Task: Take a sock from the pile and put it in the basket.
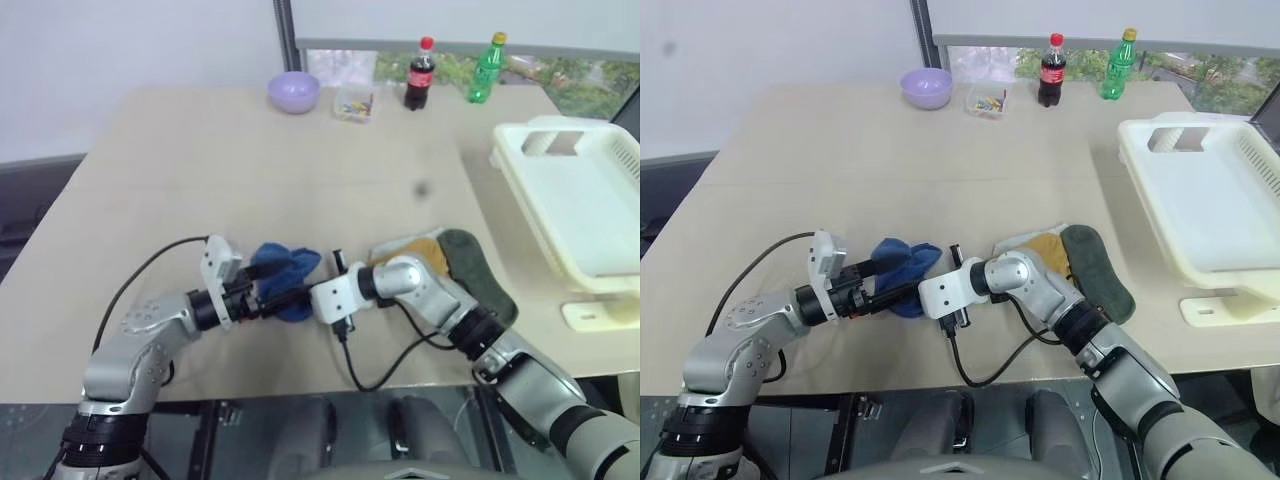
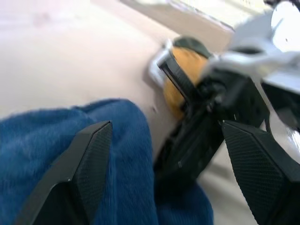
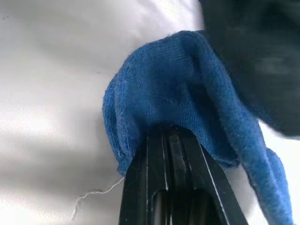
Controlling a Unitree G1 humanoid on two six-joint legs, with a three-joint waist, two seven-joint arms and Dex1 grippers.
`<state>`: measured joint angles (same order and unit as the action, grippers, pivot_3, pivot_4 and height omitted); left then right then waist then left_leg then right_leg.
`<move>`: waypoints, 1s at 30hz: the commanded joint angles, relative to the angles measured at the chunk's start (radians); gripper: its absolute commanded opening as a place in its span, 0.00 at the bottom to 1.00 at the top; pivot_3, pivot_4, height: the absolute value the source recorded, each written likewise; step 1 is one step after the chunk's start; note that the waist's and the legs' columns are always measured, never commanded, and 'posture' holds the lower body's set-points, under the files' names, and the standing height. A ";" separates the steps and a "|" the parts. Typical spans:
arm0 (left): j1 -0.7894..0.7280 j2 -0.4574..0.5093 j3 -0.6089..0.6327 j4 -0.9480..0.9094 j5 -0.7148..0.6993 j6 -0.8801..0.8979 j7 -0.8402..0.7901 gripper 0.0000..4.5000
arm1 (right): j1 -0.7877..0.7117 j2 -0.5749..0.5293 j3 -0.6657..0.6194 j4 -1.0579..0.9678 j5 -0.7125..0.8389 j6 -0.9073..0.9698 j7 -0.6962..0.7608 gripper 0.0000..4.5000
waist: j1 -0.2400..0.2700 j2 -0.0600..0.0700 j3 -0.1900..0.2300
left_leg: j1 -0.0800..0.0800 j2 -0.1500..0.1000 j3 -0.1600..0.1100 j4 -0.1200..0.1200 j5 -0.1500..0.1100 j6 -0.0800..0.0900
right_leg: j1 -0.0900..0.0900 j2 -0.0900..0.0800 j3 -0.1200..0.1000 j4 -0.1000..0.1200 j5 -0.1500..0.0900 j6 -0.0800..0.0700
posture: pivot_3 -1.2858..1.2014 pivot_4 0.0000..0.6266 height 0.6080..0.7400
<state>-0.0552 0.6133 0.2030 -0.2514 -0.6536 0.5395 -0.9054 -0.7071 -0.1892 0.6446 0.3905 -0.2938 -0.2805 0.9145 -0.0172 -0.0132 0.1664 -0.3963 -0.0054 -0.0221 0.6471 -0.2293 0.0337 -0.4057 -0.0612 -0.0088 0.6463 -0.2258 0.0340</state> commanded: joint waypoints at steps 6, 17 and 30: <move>0.152 0.000 0.270 -0.032 -0.125 0.042 0.097 0.88 | 0.006 0.000 -0.039 -0.008 0.039 0.099 0.039 0.03 | 0.002 0.000 0.001 | -0.001 0.000 0.000 0.000 0.000 0.000 | 0.000 -0.001 0.000 -0.001 0.000 0.000 | 0.52 0.24 1.00; 0.308 -0.019 0.332 0.000 -0.067 -0.042 0.102 0.88 | -0.059 0.059 -0.087 0.006 0.082 0.228 0.044 0.03 | 0.002 0.001 0.001 | -0.004 0.000 -0.001 -0.002 0.000 0.000 | -0.003 -0.003 0.002 -0.002 -0.001 -0.002 | 0.52 0.24 1.00; 0.297 -0.010 0.280 0.002 -0.009 -0.099 0.103 0.88 | -0.093 -0.050 -0.014 0.083 -0.046 -0.024 0.007 0.03 | 0.002 0.000 0.000 | -0.005 -0.003 0.000 -0.008 0.000 0.000 | -0.006 -0.006 0.001 -0.004 -0.001 -0.002 | 0.52 0.24 1.00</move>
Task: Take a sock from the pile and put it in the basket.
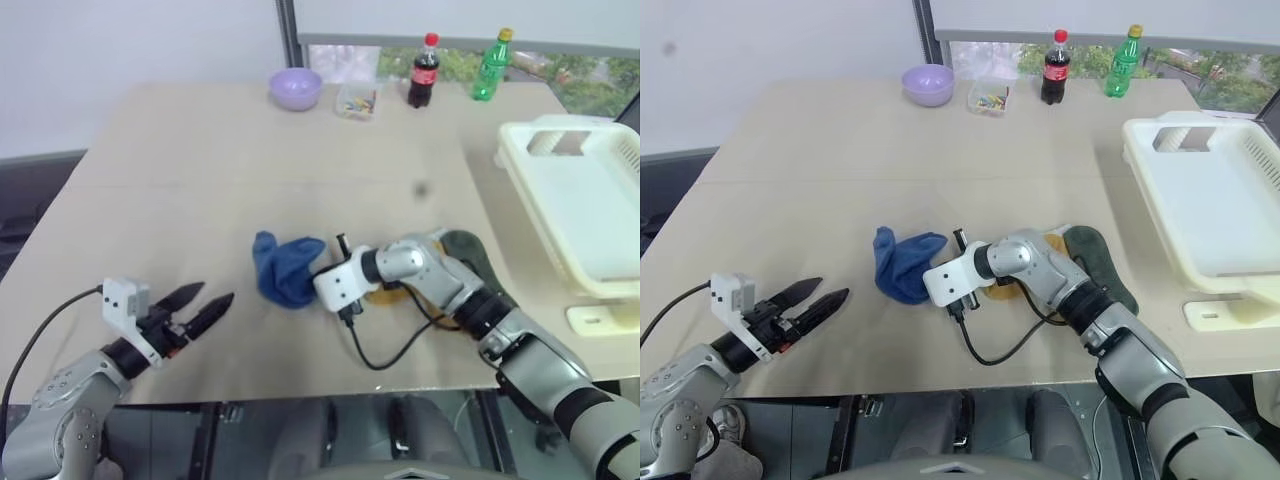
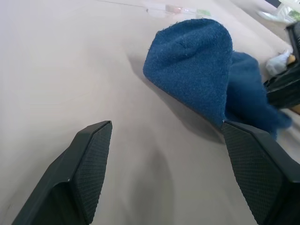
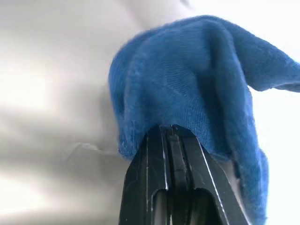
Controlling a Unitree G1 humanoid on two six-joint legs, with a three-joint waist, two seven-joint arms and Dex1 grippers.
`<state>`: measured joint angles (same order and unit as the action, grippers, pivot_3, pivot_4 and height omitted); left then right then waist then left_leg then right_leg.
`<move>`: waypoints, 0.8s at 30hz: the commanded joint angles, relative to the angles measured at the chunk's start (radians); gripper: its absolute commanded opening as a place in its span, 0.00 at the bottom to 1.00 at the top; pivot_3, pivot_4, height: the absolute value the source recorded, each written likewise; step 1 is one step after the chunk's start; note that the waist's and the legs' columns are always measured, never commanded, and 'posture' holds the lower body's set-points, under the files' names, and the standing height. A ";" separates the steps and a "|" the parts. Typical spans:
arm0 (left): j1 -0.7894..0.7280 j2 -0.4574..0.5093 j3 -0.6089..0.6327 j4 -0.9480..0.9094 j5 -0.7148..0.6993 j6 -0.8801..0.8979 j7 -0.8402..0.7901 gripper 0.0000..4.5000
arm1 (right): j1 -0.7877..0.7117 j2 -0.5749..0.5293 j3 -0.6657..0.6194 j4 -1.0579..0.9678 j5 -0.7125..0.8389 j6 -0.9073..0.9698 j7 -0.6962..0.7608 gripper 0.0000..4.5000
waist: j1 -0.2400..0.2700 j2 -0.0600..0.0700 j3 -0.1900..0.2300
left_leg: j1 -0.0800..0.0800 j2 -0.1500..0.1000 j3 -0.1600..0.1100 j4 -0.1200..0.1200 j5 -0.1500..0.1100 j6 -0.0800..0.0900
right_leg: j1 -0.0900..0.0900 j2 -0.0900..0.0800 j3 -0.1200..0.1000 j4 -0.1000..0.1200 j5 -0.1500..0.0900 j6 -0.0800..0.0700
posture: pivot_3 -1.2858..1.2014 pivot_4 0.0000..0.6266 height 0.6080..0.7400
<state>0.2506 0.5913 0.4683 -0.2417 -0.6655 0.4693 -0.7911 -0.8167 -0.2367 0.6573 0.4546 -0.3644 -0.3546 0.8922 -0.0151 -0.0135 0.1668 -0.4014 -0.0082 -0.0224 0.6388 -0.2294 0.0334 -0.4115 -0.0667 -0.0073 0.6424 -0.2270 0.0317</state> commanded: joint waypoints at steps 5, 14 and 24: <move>-0.017 0.030 0.014 -0.006 0.002 -0.029 -0.036 0.88 | 0.079 0.043 -0.127 -0.123 0.215 0.298 0.125 0.35 | 0.001 0.000 0.000 | 0.000 0.000 0.000 0.000 0.000 0.000 | 0.000 0.000 0.000 0.000 0.000 0.000 | 0.52 0.24 1.00; -0.020 0.027 0.005 -0.017 0.023 -0.052 -0.036 0.88 | 0.049 0.097 -0.171 -0.117 0.236 0.478 0.065 0.35 | -0.003 0.000 0.001 | -0.001 0.000 0.000 -0.003 0.000 0.000 | -0.001 -0.001 0.000 -0.001 0.000 -0.001 | 0.52 0.24 1.00; 0.004 0.021 0.014 -0.026 0.026 -0.067 -0.031 0.88 | -0.036 0.128 -0.170 -0.076 0.254 0.444 0.082 0.35 | -0.004 0.000 0.001 | -0.002 0.000 0.000 -0.003 0.000 0.000 | -0.003 -0.002 0.000 -0.001 0.000 0.000 | 0.52 0.24 1.00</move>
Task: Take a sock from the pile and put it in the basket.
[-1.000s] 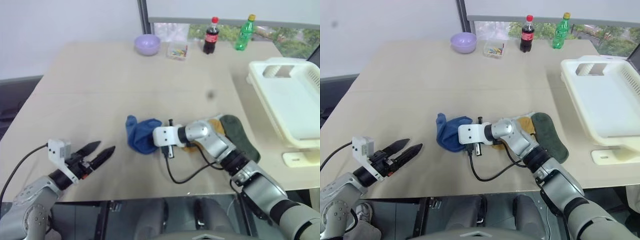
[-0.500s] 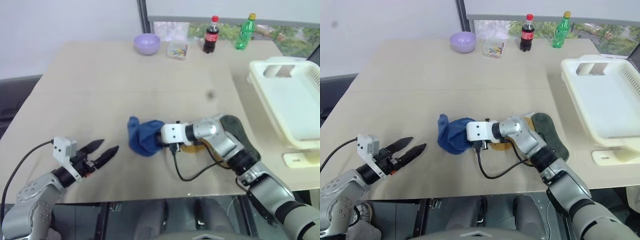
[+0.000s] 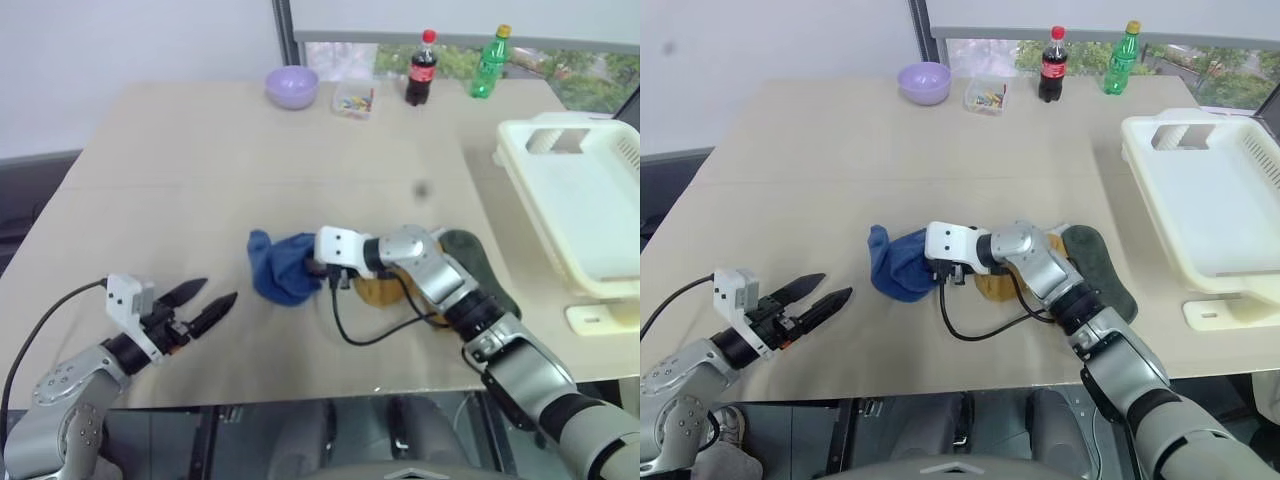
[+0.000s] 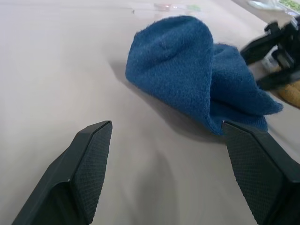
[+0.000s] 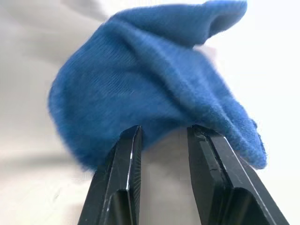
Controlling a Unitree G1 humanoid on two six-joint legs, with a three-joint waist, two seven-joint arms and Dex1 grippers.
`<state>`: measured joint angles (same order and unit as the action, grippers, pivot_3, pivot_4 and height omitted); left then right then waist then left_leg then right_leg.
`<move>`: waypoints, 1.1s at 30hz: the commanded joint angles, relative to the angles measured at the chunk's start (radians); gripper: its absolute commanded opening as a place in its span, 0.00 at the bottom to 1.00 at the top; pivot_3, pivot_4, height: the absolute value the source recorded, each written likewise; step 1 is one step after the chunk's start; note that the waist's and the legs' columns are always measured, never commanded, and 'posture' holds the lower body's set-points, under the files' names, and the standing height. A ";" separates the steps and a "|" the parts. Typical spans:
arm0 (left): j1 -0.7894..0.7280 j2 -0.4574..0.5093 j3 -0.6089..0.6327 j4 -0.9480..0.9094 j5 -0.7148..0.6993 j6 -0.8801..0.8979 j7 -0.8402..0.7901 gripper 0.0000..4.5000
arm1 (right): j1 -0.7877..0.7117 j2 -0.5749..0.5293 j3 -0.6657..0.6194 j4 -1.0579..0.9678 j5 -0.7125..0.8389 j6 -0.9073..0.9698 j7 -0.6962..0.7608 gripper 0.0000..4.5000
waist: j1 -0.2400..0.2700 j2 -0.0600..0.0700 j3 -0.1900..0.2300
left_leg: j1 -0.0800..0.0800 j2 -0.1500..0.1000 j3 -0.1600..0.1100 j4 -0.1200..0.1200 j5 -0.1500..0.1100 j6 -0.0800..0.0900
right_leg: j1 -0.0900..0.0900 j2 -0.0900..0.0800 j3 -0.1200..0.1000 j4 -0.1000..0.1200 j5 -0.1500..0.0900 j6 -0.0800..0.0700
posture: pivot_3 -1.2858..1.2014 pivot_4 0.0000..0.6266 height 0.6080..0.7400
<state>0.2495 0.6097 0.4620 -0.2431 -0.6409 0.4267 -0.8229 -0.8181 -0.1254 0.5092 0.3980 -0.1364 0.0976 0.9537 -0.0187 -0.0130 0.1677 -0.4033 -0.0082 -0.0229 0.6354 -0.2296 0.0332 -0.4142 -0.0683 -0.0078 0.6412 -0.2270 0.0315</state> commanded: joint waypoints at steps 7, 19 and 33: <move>0.018 -0.006 0.023 -0.027 0.003 -0.036 0.012 0.88 | -0.067 0.054 -0.030 0.073 0.023 -0.057 -0.020 0.35 | -0.001 0.000 0.000 | 0.000 0.000 0.000 0.000 0.000 0.000 | 0.000 -0.001 0.000 0.000 0.000 0.000 | 0.52 0.24 1.00; 0.039 0.008 0.038 -0.013 -0.006 -0.032 -0.001 0.88 | -0.081 0.159 0.008 0.183 -0.009 -0.247 -0.029 0.35 | -0.019 0.000 0.000 | -0.001 -0.001 -0.001 -0.001 0.000 0.000 | -0.001 -0.001 -0.001 0.000 0.001 0.001 | 0.52 0.24 1.00; 0.091 0.041 0.067 0.001 -0.019 -0.010 -0.056 0.88 | -0.120 0.227 0.115 0.365 -0.158 -0.472 -0.099 0.35 | -0.025 0.001 0.001 | 0.000 -0.001 -0.001 -0.002 0.000 0.000 | -0.001 0.000 -0.001 0.000 0.001 0.001 | 0.52 0.24 1.00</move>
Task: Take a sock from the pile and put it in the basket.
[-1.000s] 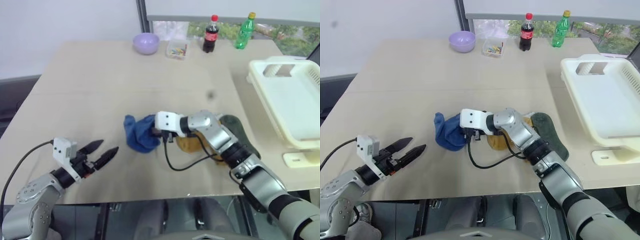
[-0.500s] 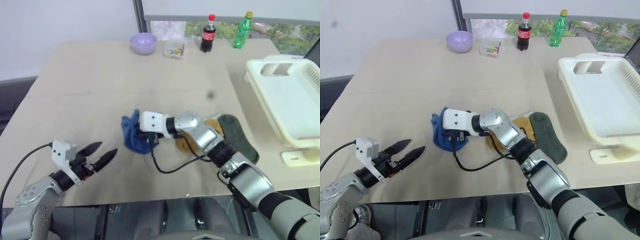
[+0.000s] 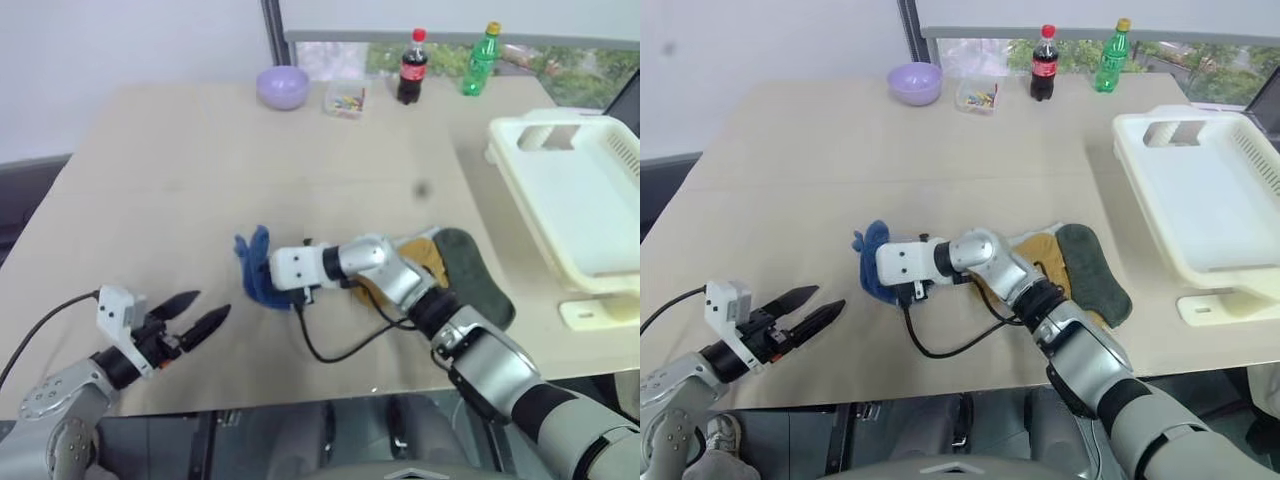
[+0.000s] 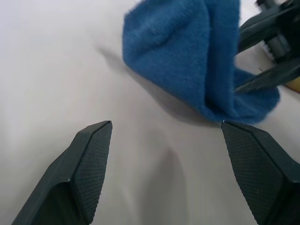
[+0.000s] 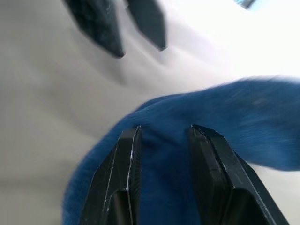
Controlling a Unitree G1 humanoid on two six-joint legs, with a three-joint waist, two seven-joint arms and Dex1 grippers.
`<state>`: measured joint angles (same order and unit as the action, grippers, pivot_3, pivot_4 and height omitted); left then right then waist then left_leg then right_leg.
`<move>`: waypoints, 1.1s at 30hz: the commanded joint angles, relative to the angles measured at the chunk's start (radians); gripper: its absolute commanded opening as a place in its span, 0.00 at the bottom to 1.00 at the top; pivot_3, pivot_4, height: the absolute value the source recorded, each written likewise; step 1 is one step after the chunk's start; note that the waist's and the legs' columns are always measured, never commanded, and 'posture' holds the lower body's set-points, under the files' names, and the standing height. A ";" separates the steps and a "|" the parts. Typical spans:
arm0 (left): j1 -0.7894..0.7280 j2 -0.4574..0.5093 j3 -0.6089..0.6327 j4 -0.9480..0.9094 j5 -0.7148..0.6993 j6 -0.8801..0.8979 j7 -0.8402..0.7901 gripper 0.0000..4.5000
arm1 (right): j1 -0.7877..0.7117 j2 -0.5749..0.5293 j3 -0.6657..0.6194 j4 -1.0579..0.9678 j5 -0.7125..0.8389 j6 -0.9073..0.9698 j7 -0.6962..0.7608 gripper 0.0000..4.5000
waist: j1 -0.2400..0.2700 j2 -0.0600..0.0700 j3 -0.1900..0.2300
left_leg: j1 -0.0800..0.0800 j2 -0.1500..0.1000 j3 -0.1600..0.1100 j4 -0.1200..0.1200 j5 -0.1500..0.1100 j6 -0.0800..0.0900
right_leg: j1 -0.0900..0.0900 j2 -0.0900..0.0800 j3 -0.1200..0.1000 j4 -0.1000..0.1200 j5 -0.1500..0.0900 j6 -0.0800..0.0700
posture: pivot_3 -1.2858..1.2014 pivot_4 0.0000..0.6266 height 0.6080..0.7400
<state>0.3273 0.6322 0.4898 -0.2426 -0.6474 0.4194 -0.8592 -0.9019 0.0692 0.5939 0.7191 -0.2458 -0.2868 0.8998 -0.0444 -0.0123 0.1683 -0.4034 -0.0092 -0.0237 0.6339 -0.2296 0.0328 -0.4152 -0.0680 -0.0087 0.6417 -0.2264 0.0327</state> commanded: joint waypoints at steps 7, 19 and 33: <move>0.027 0.015 0.057 -0.020 -0.028 0.010 -0.014 0.88 | -0.032 0.009 0.028 0.084 -0.095 -0.150 -0.082 0.35 | 0.003 0.000 0.000 | 0.001 0.000 0.000 0.000 0.001 -0.001 | 0.001 0.000 0.000 0.000 0.000 0.000 | 0.52 0.24 1.00; -0.086 0.035 0.029 0.067 -0.009 0.038 0.027 0.88 | 0.147 -0.153 -0.115 -0.327 0.044 0.197 -0.003 0.35 | 0.007 -0.002 -0.001 | 0.001 0.000 -0.001 0.000 0.001 -0.001 | 0.001 0.001 -0.001 0.001 0.000 0.000 | 0.52 0.24 1.00; -0.207 0.156 -0.013 0.146 0.013 0.157 -0.006 0.88 | 0.160 -0.104 -0.125 -0.398 0.098 0.307 -0.021 0.30 | 0.003 -0.002 0.000 | 0.001 0.001 0.000 0.000 0.001 -0.001 | 0.001 0.003 -0.002 0.001 0.000 0.001 | 0.52 0.24 1.00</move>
<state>0.1199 0.7685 0.4585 -0.0943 -0.6315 0.5743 -0.8524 -0.7273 -0.0474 0.4896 0.3820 -0.1740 0.0218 0.8850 -0.0410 -0.0146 0.1680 -0.4025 -0.0082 -0.0241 0.6338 -0.2288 0.0313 -0.4141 -0.0652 -0.0109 0.6425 -0.2260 0.0334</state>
